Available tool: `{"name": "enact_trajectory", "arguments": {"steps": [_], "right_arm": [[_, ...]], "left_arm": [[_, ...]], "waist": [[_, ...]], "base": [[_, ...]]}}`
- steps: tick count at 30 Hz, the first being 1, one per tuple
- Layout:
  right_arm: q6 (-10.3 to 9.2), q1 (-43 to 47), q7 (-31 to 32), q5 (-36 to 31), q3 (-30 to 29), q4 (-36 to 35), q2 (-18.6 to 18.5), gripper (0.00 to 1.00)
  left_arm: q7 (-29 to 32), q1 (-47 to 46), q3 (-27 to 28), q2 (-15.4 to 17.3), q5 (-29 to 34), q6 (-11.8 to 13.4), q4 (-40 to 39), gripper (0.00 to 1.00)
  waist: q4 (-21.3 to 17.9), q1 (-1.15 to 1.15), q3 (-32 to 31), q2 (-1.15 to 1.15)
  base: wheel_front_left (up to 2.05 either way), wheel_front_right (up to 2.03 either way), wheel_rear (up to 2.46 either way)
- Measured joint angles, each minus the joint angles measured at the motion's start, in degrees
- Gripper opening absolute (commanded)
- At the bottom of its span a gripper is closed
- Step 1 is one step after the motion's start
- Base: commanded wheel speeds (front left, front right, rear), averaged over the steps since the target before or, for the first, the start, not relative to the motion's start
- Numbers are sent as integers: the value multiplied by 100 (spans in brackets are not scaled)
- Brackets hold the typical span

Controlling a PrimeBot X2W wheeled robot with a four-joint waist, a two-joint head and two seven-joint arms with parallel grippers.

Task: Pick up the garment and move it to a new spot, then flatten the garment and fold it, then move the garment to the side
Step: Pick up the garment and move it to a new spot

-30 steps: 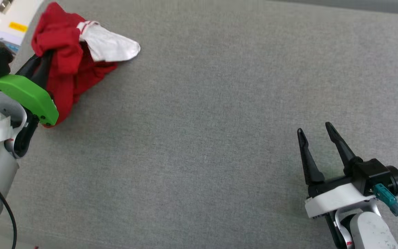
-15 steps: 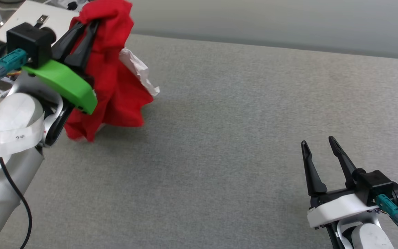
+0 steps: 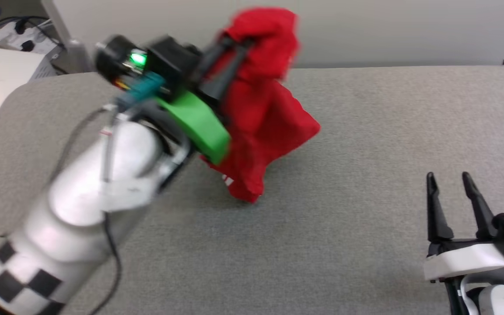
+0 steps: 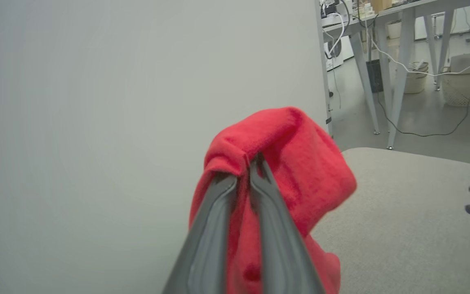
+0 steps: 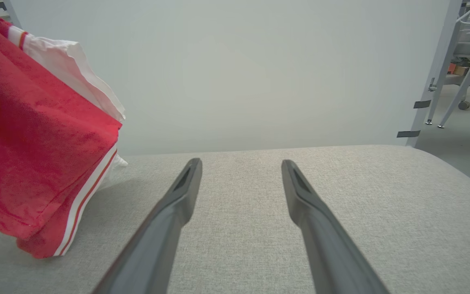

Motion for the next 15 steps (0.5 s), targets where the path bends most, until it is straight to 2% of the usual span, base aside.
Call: {"name": "enact_trajectory", "arguments": {"steps": [5, 11, 12, 13, 15], "right_arm": [[-1, -1, 0, 63, -342, -33, -3, 100], [0, -9, 0, 63, -458, -40, -2, 100], [0, -10, 0, 63, -458, -38, -3, 100], [0, -10, 0, 63, -456, -37, -2, 100], [0, -11, 0, 60, -454, -33, -2, 100]], "left_arm": [[-1, 446, -906, -1009, 158, -136, 178, 0], [-44, 1083, -2102, -2085, 368, -348, 996, 1], [23, 1183, -2273, -2209, 365, -398, 1183, 45], [91, 1258, -2370, -2276, 364, -421, 1321, 100], [162, 1408, -2477, -2347, 326, -455, 1614, 100]], "waist": [[-290, 0, 35, 0], [-536, 0, 101, 0], [-563, 0, 109, 0], [-581, 0, 111, 0], [-605, 0, 103, 0]], "base": [[0, 0, 0], [0, 0, 0], [0, 0, 0], [0, 0, 0], [0, 0, 0]]}}
